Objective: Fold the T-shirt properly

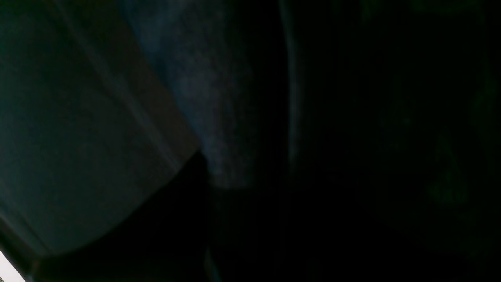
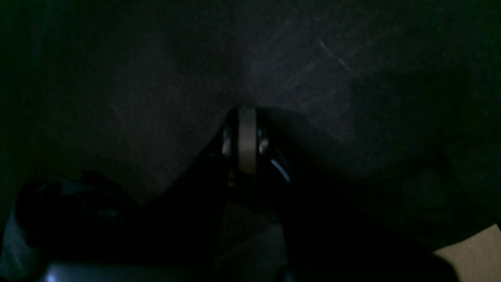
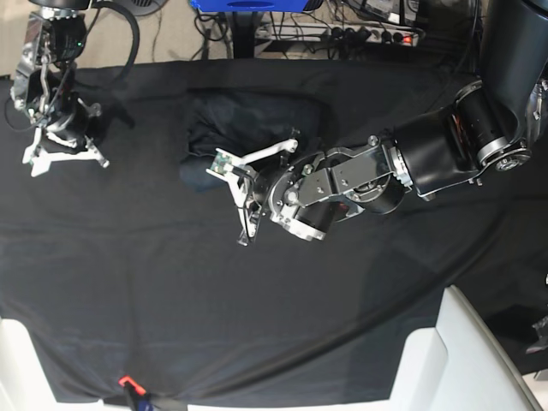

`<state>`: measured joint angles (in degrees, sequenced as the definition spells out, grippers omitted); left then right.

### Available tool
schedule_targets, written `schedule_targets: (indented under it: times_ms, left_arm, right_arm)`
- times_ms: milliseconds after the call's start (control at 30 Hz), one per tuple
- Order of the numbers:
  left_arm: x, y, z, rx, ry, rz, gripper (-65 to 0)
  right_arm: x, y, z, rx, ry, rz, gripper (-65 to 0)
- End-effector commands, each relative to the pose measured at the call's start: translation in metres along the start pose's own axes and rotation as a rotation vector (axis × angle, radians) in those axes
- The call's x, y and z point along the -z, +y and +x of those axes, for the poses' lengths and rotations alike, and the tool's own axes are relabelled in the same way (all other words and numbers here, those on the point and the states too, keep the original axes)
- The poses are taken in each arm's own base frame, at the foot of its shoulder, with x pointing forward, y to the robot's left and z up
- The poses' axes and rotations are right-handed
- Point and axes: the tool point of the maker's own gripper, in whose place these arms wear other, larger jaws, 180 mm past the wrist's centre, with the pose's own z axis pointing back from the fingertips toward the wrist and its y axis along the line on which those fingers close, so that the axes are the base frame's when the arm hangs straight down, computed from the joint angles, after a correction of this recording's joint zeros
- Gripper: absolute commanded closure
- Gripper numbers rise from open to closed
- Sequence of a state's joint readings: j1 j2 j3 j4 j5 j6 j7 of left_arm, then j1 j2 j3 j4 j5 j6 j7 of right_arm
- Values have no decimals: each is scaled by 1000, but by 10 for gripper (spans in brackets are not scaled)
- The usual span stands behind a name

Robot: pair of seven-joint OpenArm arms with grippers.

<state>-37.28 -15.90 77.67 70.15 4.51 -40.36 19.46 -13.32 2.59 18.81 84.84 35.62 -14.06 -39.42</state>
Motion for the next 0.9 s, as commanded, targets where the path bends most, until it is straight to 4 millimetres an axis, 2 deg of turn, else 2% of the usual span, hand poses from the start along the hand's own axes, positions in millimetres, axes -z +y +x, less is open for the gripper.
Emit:
schedule_targets:
  times_ms: [0,100,300,467,867]
  left_arm:
    - [-10,16,-4,1,0,38,0]
    - [-10,10,-14,-1,56,34,0]
    - [-14,4,-13,12,70,36,0]
    - [-18,16,-8,-12,48,69,0]
    - [-14,19,2,7,40,72,0]
  right_arm:
    - [-3,6,13,-12,-37,18,-2]
    - [-3,6,14,-13,-38,20,-2]
    - [-3,7,13,-15,-37,23,-2]
    - [-3,7,13,-15,-37,23,-2]
    - [-4,5,11,-15,-33,19,-2]
